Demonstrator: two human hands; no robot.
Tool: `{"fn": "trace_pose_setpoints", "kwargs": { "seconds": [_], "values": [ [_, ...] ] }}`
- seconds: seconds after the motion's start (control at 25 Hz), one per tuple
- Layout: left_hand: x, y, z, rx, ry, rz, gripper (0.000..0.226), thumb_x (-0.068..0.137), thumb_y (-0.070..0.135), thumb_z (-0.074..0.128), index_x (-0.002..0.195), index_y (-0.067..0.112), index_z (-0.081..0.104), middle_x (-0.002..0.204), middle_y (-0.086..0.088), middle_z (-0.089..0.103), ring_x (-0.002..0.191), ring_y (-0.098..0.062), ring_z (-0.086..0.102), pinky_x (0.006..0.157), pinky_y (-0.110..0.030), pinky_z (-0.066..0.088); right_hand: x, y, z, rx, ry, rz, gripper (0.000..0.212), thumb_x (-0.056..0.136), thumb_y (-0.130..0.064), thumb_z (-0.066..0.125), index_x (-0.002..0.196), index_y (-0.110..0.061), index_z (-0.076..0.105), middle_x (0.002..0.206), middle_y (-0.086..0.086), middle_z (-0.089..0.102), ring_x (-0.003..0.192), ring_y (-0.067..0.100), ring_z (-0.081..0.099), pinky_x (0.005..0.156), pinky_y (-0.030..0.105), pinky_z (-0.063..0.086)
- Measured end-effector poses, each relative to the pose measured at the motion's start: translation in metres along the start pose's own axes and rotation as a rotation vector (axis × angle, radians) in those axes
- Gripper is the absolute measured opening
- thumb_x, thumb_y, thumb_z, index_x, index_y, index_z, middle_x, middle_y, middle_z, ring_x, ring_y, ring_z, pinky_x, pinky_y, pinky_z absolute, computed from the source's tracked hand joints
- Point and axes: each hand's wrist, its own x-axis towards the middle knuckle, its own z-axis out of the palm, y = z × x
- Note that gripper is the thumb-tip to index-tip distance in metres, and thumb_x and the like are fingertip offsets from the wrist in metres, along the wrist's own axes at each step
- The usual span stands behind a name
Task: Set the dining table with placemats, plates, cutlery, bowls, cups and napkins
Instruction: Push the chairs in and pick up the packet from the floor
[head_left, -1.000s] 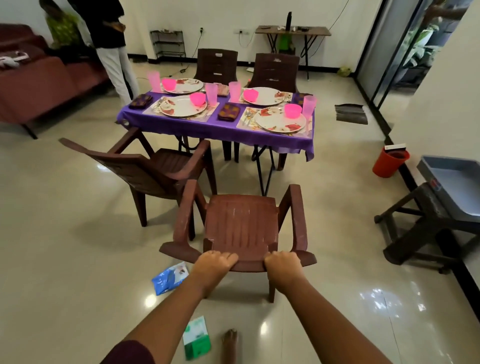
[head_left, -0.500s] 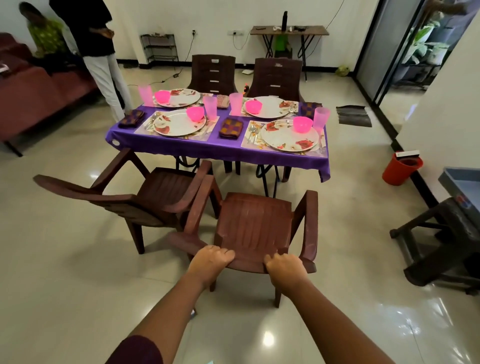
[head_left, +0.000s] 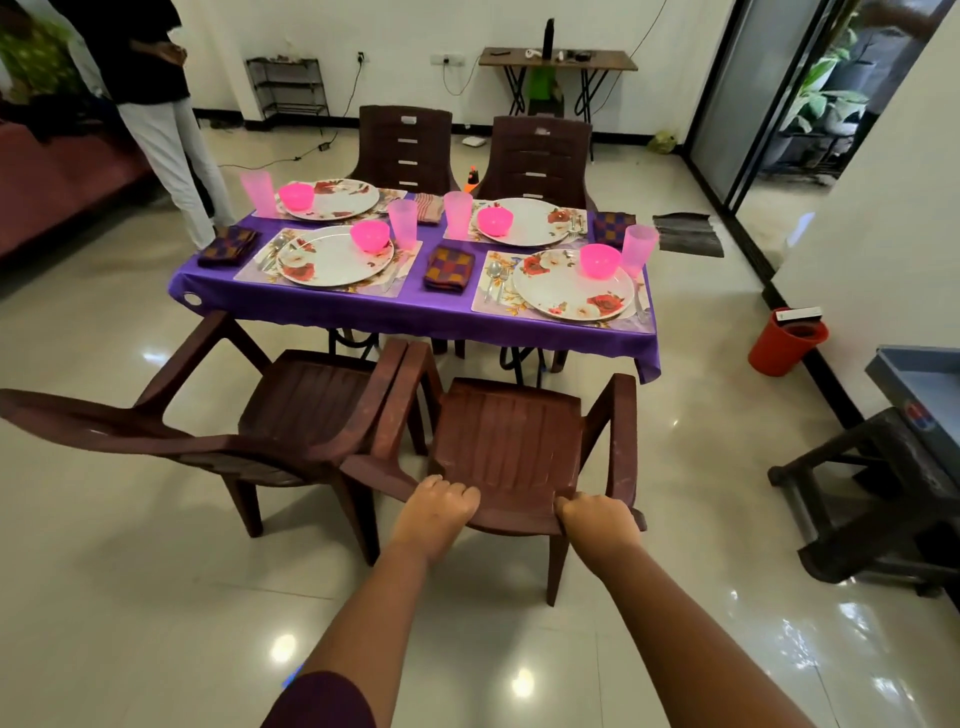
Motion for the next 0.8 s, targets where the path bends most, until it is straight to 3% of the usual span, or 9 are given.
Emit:
{"fn": "trace_pose_setpoints", "kwargs": {
  "seconds": [0.08, 0.36, 0.48, 0.56, 0.8],
  "values": [
    [0.006, -0.009, -0.001, 0.023, 0.027, 0.014, 0.045, 0.031, -0.005, 0.083, 0.061, 0.017, 0.057, 0.05, 0.001, 0.053, 0.046, -0.019, 0.057, 0.072, -0.036, 0.059, 0.009, -0.003, -0.001, 0.014, 0.007, 0.005, 0.033, 0.094, 0.0, 0.043, 0.124, -0.01, 0.051, 0.117, 0.01, 0.061, 0.106, 0.033, 0.063, 0.085, 0.043, 0.052],
    [0.006, -0.021, 0.001, 0.067, 0.066, 0.022, 0.045, 0.035, -0.011, 0.081, 0.064, 0.014, 0.058, 0.052, 0.0, 0.053, 0.048, -0.019, 0.057, 0.082, -0.041, 0.059, 0.016, -0.011, 0.004, 0.032, 0.017, 0.033, 0.03, 0.095, -0.002, 0.043, 0.123, -0.011, 0.049, 0.116, 0.011, 0.059, 0.106, 0.035, 0.062, 0.085, 0.045, 0.048],
    [0.007, -0.019, 0.0, 0.056, -0.005, -0.006, 0.05, 0.026, -0.006, 0.085, 0.064, 0.015, 0.06, 0.051, 0.0, 0.056, 0.045, -0.02, 0.058, 0.062, -0.031, 0.058, 0.016, -0.011, 0.001, 0.036, 0.01, 0.025, 0.031, 0.094, -0.001, 0.045, 0.125, -0.01, 0.048, 0.117, 0.011, 0.059, 0.107, 0.035, 0.061, 0.086, 0.045, 0.048],
    [0.003, -0.018, 0.002, 0.025, -0.063, -0.054, 0.055, 0.019, -0.003, 0.086, 0.06, 0.017, 0.056, 0.048, 0.001, 0.053, 0.039, -0.019, 0.054, 0.044, -0.024, 0.046, 0.012, -0.011, 0.004, 0.016, -0.003, -0.027, 0.031, 0.095, -0.002, 0.045, 0.125, -0.008, 0.049, 0.116, 0.012, 0.06, 0.105, 0.034, 0.062, 0.084, 0.042, 0.05],
    [0.003, -0.019, -0.004, 0.035, -0.012, 0.011, 0.048, 0.026, 0.004, 0.089, 0.058, 0.018, 0.056, 0.046, 0.003, 0.051, 0.033, -0.017, 0.05, 0.033, -0.022, 0.033, 0.013, -0.003, 0.0, -0.064, -0.007, -0.116, 0.026, 0.096, -0.003, 0.044, 0.119, -0.007, 0.054, 0.112, 0.013, 0.065, 0.101, 0.035, 0.064, 0.08, 0.041, 0.051]
  ]
}}
